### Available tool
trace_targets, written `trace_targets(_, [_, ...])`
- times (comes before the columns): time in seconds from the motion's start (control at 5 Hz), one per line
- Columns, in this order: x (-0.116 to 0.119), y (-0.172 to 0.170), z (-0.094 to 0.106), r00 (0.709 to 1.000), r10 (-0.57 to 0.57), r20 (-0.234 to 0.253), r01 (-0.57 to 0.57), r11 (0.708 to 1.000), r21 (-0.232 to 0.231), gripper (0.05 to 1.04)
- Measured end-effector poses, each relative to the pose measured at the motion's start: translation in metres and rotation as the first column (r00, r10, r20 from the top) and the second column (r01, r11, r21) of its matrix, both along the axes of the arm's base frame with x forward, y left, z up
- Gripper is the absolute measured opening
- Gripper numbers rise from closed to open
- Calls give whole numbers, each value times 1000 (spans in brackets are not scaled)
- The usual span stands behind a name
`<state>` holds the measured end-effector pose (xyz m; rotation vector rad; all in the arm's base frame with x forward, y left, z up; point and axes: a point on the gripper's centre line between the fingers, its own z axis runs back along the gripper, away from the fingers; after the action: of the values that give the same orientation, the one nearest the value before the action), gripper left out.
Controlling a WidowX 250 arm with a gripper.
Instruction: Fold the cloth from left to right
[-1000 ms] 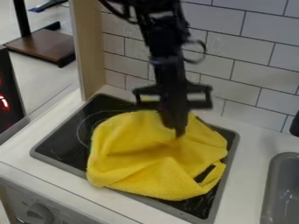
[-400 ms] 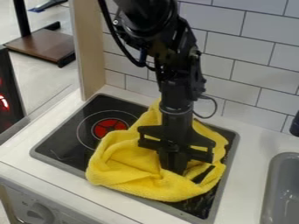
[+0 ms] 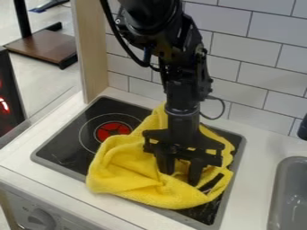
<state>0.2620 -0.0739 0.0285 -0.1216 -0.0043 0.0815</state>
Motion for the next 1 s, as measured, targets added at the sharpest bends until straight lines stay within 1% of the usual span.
trace_targets(0.2, [1,0,8,1000,-5,20,5,1000,-13,969])
trace_targets(0.4, [2,2,21,999,13,41,-12,1000,-26,1010])
trace_targets(0.6, [3,1,42,996,23,81,-18,997,-69,1001])
trace_targets(0.8, [2,7,64,991,54,120,-40,993,-114,999])
trace_targets(1.0, [-1,4,81,988,47,150,-24,988,-153,999])
